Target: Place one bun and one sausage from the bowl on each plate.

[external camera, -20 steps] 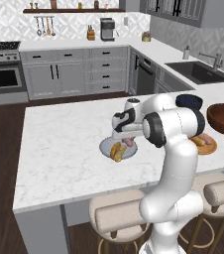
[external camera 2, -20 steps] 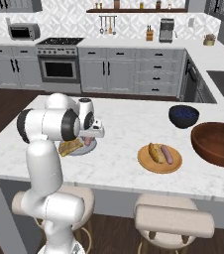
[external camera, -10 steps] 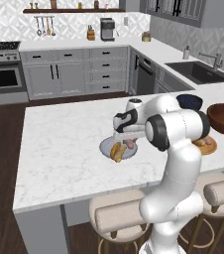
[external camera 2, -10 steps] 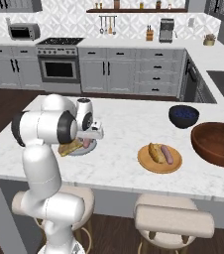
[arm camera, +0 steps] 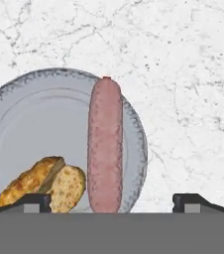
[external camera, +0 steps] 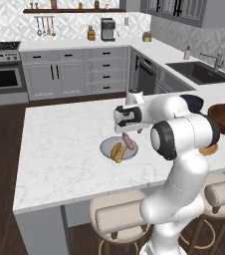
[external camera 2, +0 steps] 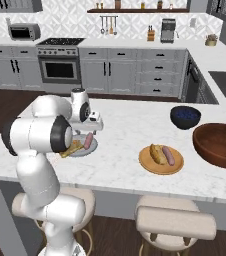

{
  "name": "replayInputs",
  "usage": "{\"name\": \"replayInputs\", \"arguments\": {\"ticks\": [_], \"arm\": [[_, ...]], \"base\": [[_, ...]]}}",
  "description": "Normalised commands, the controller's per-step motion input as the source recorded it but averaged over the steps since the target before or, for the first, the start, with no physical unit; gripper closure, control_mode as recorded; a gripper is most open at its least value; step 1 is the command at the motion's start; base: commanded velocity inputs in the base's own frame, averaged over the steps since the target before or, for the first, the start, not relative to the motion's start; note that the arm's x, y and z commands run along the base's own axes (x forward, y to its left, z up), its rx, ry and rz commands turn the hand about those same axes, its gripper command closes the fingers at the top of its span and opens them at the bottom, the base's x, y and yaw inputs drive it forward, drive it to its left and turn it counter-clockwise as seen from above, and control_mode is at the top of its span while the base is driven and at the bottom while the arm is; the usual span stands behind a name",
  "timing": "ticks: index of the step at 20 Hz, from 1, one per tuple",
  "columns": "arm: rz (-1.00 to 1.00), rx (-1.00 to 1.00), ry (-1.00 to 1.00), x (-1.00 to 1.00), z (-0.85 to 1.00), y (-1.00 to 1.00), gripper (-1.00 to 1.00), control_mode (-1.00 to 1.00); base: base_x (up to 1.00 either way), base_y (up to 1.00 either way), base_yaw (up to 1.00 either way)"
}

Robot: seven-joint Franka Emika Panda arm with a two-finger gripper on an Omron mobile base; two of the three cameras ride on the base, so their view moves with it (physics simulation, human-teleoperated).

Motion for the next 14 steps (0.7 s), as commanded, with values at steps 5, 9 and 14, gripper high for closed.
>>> {"name": "replayInputs", "arguments": {"ticks": [5,9,14], "arm": [[0.0,-0.02,-0.42,-0.97,0.89,0.0,-1.0,-1.0],[0.0,0.03,-0.47,-1.0,0.99,-0.07,-1.0,-1.0],[0.0,0.12,-0.27,-0.72,1.0,-0.13,-1.0,-1.0]], "base": [[0.0,0.0,0.0],[0.0,0.0,0.0],[0.0,0.0,0.0]]}}
